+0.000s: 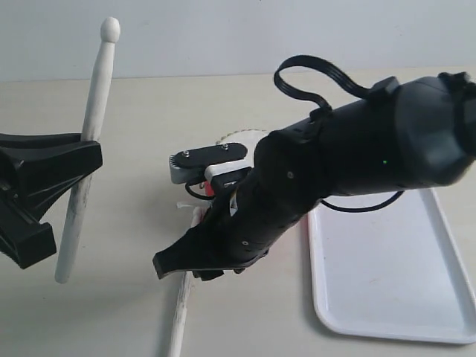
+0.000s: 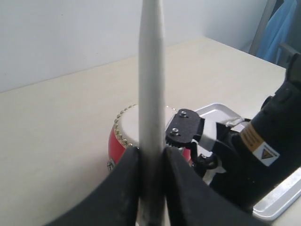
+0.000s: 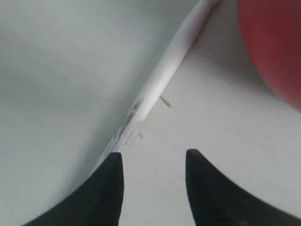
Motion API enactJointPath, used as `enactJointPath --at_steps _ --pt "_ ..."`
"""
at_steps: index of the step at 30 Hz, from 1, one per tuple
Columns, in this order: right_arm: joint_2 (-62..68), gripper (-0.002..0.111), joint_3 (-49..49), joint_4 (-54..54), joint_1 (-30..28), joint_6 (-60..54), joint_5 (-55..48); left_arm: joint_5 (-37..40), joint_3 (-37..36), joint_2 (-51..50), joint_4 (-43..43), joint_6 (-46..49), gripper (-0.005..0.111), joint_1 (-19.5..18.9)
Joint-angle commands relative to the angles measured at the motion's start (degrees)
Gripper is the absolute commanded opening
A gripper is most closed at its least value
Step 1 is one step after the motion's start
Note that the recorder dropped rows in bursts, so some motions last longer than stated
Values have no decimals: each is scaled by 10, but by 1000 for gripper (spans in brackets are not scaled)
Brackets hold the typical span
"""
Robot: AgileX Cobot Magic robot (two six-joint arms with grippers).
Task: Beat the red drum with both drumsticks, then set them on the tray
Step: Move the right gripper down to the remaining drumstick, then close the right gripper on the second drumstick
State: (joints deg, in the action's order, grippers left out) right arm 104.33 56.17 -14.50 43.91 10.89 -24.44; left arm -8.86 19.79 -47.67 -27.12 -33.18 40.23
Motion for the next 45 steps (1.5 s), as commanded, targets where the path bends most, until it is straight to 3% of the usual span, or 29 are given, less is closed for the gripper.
enactJointPath --at_steps 1,10,19,25,35,37,40,45 --pt "36 44 35 -30 1 -6 7 1 -2 4 0 1 0 -3" --pt "101 44 110 -32 1 -3 -51 3 -2 4 0 1 0 -3" --pt "143 43 118 -23 1 -3 -59 29 -2 4 0 2 0 -3" --pt "155 20 118 109 1 73 -134 29 -2 4 0 2 0 -3" --pt "155 19 118 158 1 88 -168 31 -2 4 0 2 0 -3" --pt "155 15 118 158 1 88 -168 31 -2 4 0 2 0 -3" --pt "155 1 118 158 1 86 -168 31 -2 4 0 2 0 -3" --pt "155 0 118 160 1 75 -173 31 -2 4 0 2 0 -3"
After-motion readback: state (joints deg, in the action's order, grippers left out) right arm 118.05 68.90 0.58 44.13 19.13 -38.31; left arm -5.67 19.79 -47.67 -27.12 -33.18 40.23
